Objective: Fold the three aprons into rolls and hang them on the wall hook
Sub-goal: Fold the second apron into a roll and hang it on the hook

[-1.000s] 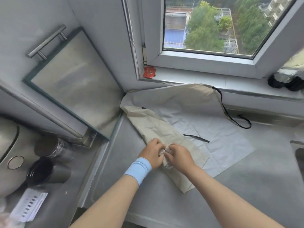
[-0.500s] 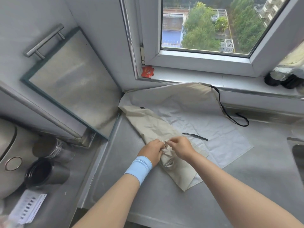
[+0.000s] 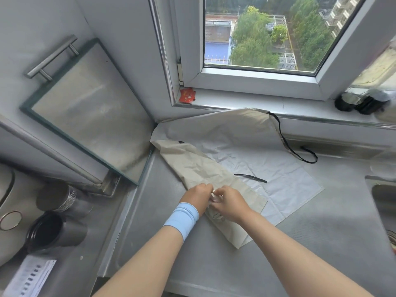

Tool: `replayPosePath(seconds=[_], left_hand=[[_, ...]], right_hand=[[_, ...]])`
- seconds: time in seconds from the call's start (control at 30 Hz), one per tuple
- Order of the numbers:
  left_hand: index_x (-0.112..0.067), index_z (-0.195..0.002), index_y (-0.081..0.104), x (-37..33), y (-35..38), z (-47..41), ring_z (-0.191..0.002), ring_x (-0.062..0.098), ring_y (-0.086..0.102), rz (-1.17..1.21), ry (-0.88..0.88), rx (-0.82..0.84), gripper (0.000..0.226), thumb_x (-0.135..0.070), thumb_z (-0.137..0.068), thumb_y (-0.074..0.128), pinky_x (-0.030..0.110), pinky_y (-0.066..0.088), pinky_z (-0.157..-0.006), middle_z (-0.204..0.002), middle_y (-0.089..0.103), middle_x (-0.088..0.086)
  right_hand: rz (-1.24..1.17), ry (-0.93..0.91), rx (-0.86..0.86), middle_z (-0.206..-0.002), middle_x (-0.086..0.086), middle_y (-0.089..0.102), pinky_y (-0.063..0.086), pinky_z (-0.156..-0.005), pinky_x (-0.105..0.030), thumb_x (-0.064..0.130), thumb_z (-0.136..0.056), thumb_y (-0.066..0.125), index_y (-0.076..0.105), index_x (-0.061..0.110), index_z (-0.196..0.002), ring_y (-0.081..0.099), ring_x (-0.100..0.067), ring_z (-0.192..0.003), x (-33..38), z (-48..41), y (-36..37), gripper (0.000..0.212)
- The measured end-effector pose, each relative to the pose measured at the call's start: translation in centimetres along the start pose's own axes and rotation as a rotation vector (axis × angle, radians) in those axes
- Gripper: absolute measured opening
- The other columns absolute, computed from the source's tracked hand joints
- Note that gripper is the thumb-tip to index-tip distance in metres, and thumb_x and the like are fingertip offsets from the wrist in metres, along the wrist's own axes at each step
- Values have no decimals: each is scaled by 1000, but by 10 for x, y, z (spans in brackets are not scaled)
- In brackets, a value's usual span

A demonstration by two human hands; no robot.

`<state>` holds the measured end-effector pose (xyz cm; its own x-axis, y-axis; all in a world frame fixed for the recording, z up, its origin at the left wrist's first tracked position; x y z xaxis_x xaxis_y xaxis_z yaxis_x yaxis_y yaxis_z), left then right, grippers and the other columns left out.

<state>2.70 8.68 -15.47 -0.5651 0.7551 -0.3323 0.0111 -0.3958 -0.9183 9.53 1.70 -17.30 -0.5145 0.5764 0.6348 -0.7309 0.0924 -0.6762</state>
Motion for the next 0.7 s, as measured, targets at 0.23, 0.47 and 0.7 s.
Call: replayPosePath(seconds=[0.23, 0.47, 0.7], left_hand=[[-17, -107, 64, 10, 10, 0, -100, 25, 57, 245, -27, 54, 17, -22, -95, 52, 28, 41, -87, -110, 57, 8], [-19, -79, 67, 13, 4, 17, -79, 17, 62, 524, -103, -120, 12, -7, -80, 66, 25, 50, -79, -88, 64, 0], [-20, -92, 77, 7, 5, 30, -97, 9, 60, 553, -57, -112, 12, -17, -80, 74, 21, 49, -87, -109, 60, -7]], right_hand=[[-118, 89, 171, -73, 1, 52, 36, -64, -30, 24, -82, 66, 55, 22, -56, 51, -14, -68, -14, -2, 13, 28], [-374, 190, 254, -64, 1, 49, 34, -59, -26, 16, -92, 59, 61, 9, -75, 44, -11, -61, -30, 5, 26, 19], [-570, 278, 223, -55, 5, 52, 37, -56, -24, 5, -96, 52, 63, 13, -68, 46, -10, -56, -33, 13, 21, 30]])
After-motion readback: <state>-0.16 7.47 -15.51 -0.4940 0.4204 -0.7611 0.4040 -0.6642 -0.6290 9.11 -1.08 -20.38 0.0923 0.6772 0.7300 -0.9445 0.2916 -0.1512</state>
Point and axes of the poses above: each hand's wrist, its own z-axis away from the middle knuckle, its own y-axis out of the palm, x = y × z, the point moved 10 cm from there along -z, towards the middle knuckle
